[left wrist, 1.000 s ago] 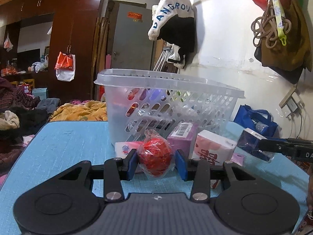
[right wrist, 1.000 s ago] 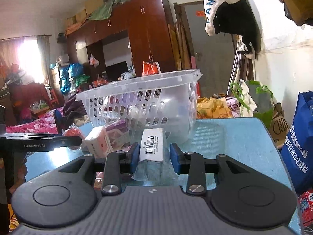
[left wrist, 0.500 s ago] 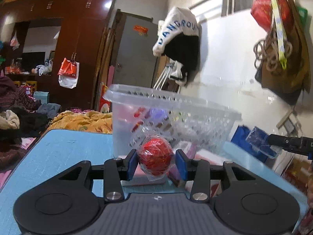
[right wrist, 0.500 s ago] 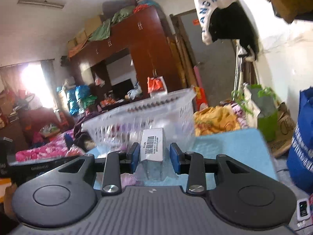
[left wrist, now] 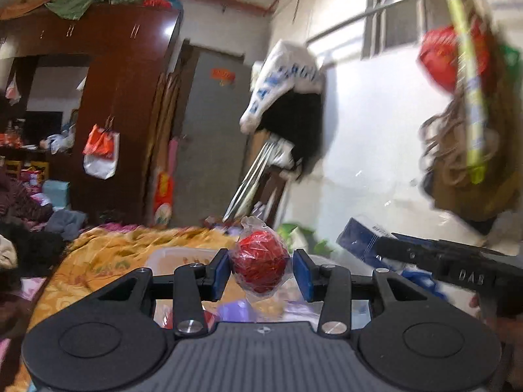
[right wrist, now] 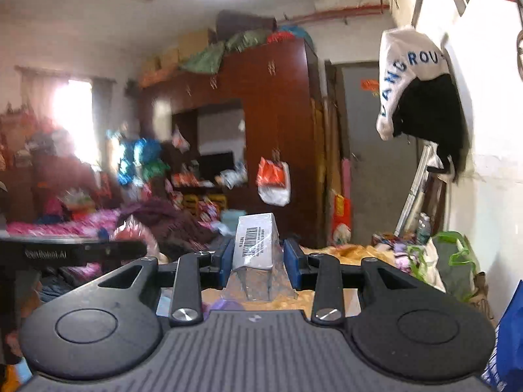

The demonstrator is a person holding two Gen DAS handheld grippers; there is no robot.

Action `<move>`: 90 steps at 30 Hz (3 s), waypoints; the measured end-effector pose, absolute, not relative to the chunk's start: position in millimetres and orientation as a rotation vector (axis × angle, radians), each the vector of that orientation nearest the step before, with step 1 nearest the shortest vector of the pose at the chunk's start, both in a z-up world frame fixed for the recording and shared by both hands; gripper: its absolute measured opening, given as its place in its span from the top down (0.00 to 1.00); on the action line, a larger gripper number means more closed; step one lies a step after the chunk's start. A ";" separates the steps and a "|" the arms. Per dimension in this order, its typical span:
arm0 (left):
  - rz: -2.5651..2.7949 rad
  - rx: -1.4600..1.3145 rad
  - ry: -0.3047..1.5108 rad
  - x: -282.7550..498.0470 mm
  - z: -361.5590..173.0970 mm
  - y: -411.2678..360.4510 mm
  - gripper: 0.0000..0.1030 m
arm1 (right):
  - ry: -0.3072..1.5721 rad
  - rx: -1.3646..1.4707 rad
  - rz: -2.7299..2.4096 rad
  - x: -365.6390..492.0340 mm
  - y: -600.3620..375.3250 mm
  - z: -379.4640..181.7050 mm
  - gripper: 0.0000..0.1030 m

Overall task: Organize objects
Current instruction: 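Lift both items over the white basket and open both tools to release them, then grasp pink soap pack with left tool while right tool grasps purple wrapped box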

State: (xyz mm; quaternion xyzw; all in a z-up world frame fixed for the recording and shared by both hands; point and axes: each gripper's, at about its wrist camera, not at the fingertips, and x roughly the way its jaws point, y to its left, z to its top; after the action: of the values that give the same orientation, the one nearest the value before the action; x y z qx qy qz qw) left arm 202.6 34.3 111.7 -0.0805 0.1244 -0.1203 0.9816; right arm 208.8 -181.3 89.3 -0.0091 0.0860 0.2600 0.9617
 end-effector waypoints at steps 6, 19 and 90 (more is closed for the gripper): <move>-0.178 -0.107 0.402 263.3 88.5 22.1 0.31 | 0.214 -0.035 0.485 230.0 -170.9 66.0 0.20; -0.175 -0.095 0.298 173.1 58.5 48.3 0.14 | 0.396 0.039 0.540 166.6 -214.8 2.1 0.00; -0.128 -0.052 0.623 195.5 -25.1 31.2 0.09 | 0.489 -0.009 0.579 154.3 -199.2 -26.1 0.58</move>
State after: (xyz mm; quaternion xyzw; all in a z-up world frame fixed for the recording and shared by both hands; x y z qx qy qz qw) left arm 195.5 31.2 -25.1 -0.0256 0.3064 -0.0630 0.9495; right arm 154.3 -199.2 -26.1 -0.0044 0.2389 0.2825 0.9290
